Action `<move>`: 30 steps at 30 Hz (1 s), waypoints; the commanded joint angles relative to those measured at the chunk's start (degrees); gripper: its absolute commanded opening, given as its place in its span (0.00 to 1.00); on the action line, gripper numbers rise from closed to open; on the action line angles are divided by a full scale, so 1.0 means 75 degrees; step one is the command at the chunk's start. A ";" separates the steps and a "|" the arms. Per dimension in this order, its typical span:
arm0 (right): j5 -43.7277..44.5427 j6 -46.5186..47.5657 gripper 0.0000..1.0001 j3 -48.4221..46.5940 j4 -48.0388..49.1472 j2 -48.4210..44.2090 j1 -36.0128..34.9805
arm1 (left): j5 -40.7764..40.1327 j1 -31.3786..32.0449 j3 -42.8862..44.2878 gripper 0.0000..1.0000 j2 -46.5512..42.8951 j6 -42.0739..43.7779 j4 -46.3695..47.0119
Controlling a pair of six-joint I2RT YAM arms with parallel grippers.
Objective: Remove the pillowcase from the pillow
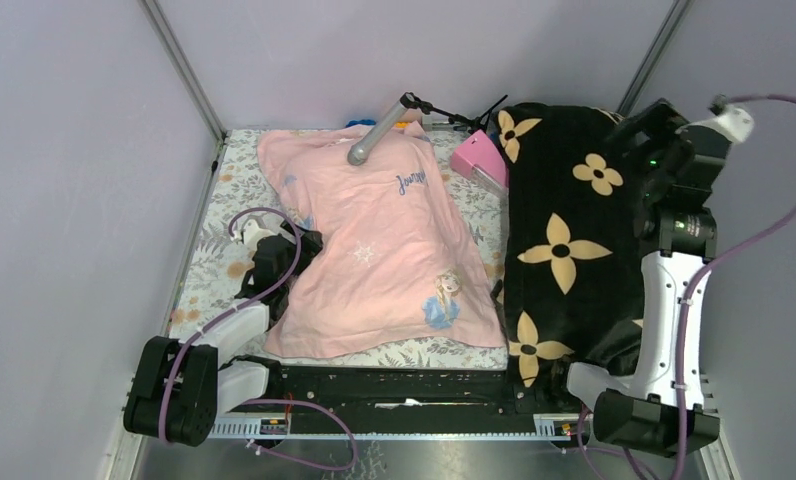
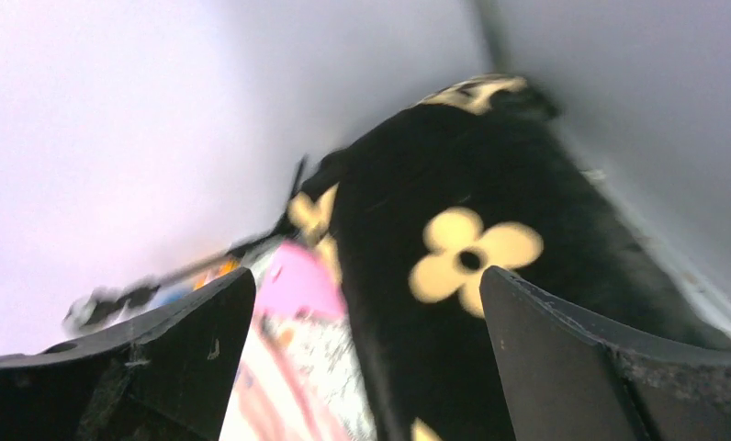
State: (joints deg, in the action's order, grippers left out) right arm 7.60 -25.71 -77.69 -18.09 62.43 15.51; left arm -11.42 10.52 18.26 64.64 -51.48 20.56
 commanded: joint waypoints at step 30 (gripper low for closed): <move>-0.1219 -0.1658 1.00 0.3840 0.2722 0.1849 -0.1163 | -0.0068 0.0003 0.0178 0.84 -0.0625 0.0098 0.0107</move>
State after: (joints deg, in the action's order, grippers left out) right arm -1.15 -40.91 -41.41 -5.96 73.14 6.20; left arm -10.20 10.52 18.28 61.41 -50.89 19.92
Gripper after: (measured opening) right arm 0.993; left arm 0.830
